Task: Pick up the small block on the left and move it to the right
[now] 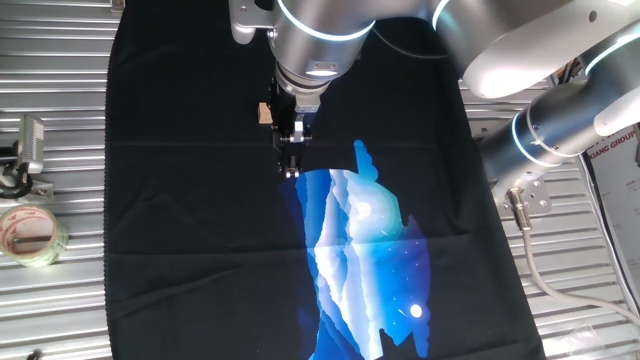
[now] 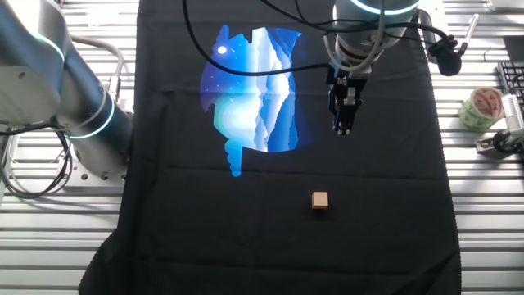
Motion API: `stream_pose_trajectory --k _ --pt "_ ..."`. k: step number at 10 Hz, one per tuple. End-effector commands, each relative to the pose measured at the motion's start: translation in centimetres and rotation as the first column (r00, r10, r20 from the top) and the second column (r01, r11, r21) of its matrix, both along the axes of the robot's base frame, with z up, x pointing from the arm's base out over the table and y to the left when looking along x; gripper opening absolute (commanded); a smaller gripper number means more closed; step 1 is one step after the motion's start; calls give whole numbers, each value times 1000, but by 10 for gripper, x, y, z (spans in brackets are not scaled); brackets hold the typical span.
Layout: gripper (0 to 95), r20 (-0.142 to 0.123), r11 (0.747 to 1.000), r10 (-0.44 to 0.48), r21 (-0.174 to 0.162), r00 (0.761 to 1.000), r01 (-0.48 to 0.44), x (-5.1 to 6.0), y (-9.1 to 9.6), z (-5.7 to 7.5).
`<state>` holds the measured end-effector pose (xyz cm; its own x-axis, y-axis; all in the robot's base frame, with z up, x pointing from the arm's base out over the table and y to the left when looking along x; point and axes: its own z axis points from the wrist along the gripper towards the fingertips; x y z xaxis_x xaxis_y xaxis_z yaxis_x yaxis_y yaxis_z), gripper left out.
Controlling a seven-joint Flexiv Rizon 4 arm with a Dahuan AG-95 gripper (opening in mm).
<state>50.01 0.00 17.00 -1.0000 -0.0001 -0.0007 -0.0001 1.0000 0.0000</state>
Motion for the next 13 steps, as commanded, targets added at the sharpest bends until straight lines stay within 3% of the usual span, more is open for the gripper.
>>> stream_pose_trajectory --k 1,2,3,4,5,6,13 --pt "0 -1 1000 0 0 1000 0 0 0 0" --pt "0 42 999 -7 32 999 5 0 0 0" --pt "0 41 997 -13 72 999 10 0 0 0" --pt "0 35 998 -15 59 999 13 0 0 0" --pt "0 32 1000 -11 16 999 10 0 0 0" --pt "0 33 1000 -7 -2 999 7 0 0 0" --pt "0 26 1000 -18 -4 999 18 0 0 0"
